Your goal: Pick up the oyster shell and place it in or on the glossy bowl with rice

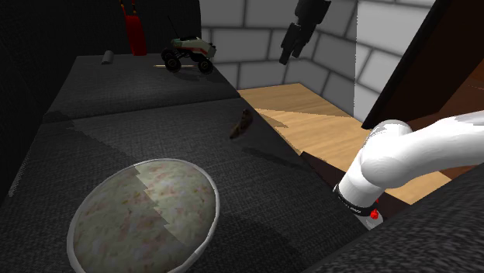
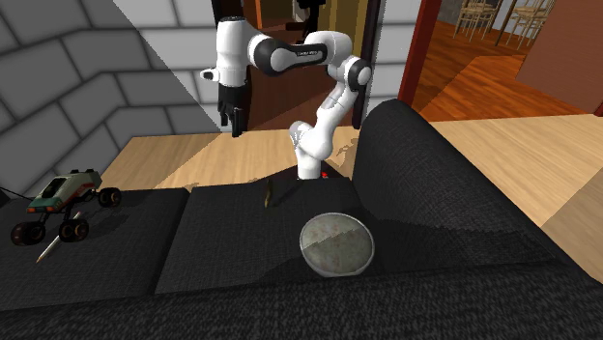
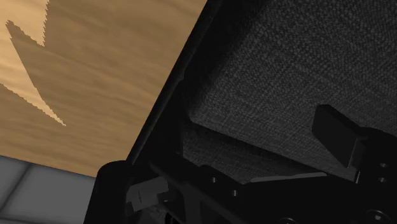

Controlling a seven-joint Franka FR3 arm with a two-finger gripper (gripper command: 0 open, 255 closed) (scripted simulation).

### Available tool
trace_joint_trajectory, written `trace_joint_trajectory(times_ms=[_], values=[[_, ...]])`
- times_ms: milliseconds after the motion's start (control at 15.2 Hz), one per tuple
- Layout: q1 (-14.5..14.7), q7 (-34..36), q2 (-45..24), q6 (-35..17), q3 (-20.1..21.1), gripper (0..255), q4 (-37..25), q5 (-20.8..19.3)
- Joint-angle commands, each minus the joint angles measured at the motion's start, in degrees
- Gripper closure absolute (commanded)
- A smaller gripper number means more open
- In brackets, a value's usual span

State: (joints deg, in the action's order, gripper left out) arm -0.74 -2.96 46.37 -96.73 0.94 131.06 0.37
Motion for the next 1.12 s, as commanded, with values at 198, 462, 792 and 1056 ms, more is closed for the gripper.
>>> trace_joint_trajectory(times_ms=[198,462,792,1056], values=[[-0.30,7.79,2.93,-0.49,3.80,0,3.37,3.46],[-0.50,18.33,5.55,-1.54,9.37,0,6.47,8.65],[-0.79,31.69,6.43,-3.76,17.01,0,7.98,15.44],[-1.61,42.33,5.14,-6.33,23.53,0,7.23,20.54]])
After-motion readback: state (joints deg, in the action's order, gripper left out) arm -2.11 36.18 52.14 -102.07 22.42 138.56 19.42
